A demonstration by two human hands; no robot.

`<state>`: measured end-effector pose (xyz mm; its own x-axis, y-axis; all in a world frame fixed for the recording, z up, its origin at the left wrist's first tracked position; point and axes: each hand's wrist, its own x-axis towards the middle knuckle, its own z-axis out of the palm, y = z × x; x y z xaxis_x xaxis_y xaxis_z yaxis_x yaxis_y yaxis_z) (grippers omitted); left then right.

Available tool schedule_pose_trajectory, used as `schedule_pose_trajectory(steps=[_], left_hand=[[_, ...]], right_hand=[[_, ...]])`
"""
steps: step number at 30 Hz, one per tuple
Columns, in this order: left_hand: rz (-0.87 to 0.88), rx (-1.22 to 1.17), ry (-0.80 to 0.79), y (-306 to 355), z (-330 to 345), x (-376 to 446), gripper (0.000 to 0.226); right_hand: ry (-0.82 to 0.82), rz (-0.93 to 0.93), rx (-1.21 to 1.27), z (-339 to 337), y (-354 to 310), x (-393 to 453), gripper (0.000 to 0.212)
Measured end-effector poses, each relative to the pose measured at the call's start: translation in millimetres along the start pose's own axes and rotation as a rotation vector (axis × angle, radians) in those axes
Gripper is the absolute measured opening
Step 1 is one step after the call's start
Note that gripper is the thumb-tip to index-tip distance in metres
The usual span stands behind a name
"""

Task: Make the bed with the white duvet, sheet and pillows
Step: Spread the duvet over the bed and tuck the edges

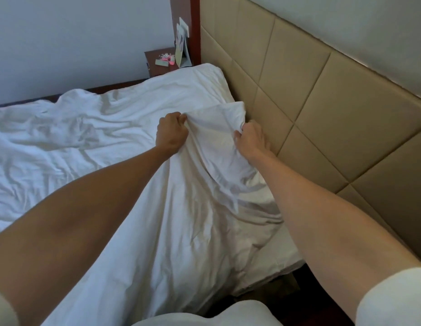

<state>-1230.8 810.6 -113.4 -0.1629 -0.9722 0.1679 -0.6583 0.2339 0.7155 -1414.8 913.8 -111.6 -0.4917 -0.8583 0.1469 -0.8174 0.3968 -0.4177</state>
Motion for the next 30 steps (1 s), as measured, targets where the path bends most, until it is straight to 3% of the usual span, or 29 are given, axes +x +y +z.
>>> schedule_pose_trajectory(steps=[4,8,10,15,17,23,26,30], left_hand=[[-0.040,0.066,0.073,7.6,24.2,34.8,0.035],[-0.032,0.159,0.172,32.5,42.0,89.8,0.034],[-0.006,0.211,0.208,62.2,54.5,122.2,0.035],[0.262,0.258,0.272,151.4,91.9,189.3,0.034],[0.356,0.309,0.246,164.8,112.8,199.9,0.033],[0.240,0.407,-0.064,72.9,161.4,197.1,0.028],[0.168,0.498,-0.127,25.4,167.8,177.7,0.027],[0.024,0.599,-0.215,8.4,175.7,165.7,0.024]], right_hand=[[-0.023,-0.031,-0.004,13.2,9.1,54.8,0.032],[-0.033,0.116,0.340,26.4,13.5,122.4,0.026],[0.040,0.223,0.504,23.1,18.2,153.1,0.028],[0.382,0.266,0.564,14.1,44.2,220.1,0.026],[0.400,0.316,0.615,23.6,61.4,240.8,0.030],[0.166,0.368,0.618,83.3,106.9,238.6,0.032],[0.041,0.353,0.590,117.0,111.6,223.6,0.031],[0.025,0.469,0.579,131.7,102.0,226.8,0.031]])
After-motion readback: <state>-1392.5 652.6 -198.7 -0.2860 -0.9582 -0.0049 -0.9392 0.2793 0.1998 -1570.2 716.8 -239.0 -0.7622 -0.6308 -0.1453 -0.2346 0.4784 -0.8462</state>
